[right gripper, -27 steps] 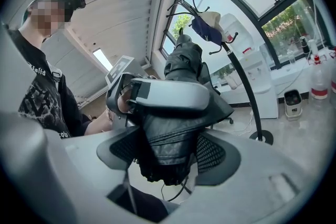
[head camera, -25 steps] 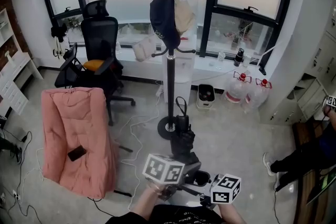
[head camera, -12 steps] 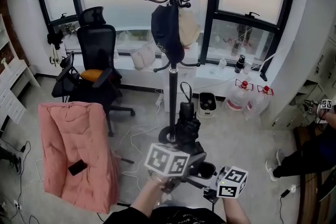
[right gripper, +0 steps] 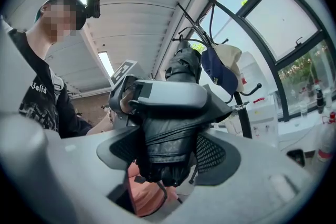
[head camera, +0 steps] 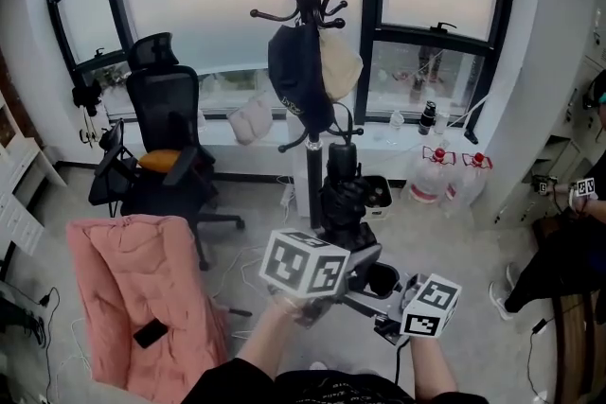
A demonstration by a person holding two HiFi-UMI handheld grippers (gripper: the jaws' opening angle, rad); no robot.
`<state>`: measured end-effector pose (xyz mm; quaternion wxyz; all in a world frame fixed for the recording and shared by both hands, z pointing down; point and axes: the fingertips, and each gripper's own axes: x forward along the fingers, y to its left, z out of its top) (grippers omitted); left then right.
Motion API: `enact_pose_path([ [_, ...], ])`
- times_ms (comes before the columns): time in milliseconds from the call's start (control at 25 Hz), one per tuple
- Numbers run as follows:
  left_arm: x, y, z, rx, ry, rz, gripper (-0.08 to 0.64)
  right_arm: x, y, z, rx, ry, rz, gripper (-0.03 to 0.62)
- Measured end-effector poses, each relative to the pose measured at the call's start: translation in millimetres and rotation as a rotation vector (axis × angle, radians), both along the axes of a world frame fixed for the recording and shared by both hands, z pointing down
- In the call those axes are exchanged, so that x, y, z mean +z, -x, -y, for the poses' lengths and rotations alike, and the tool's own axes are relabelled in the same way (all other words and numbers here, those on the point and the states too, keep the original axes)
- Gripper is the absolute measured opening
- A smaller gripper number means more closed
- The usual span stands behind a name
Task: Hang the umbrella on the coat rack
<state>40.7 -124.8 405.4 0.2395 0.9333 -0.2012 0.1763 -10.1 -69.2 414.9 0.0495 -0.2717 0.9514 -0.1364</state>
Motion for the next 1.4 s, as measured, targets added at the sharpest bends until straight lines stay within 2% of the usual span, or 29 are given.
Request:
enact_pose_path([
  [120, -13, 2, 12, 0.006, -0.036, -0.002, 0.272, -8, 2, 12, 0.021, -0.022, -0.008, 0.307],
  [520, -41, -7, 41, 0.023, -0.075, -0.015, 0.272, -35, -6, 42, 0.043, -0.073, 0.002, 0.307],
  [880, -64, -17, 80, -0.026, -0.11, -0.022, 0.272, -56, -21, 79, -0.004, -0.112, 0.008, 0.307],
  [1400, -79, -32, 135, -0.087, -0.128, 0.008, 0.272, -72, -38, 131, -0.066, -0.131, 0.039, 0.307],
])
